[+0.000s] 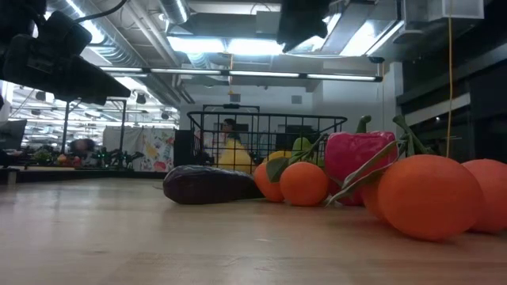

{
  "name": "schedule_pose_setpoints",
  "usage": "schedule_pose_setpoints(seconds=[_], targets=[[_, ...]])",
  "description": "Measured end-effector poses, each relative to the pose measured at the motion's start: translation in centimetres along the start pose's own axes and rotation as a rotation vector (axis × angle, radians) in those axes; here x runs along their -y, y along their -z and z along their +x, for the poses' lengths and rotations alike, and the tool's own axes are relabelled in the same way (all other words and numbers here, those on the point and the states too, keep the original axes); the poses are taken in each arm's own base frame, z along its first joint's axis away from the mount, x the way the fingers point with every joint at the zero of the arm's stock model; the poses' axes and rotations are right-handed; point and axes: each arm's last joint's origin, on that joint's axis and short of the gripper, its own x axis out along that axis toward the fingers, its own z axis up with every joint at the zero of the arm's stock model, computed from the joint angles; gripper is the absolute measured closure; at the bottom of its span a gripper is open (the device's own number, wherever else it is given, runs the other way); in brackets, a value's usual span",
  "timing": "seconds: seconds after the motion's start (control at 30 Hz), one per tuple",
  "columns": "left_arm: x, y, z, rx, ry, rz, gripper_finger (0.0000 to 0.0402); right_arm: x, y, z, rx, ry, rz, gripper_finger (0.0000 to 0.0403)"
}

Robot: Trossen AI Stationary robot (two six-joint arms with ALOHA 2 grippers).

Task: Build produce basket
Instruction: Put the orange carrot into the black wire basket

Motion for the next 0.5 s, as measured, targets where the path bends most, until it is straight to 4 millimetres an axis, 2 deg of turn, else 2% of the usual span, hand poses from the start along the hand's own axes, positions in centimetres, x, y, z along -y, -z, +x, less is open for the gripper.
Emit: schedule_pose_setpoints(seconds=[0.13, 0.3, 0.5], targets=[[0.0, 0.0, 0.0, 0.000, 0.000, 0.000, 0.0398, 0.1, 0.8, -0.7, -0.087, -0.026, 0.058, 0.0261], [0.0, 0.0, 0.0, 0.000, 0.000, 0.000, 0.0398, -0.4, 2.2, -2.7, -0.228, -0.097, 0.114, 0.0261], [0.0, 0.0, 0.0, 0.000, -0.003, 0.000, 0.0398, -1.3, 3.2, -4.8, -0.259, -0.109, 0.133, 0.0261]])
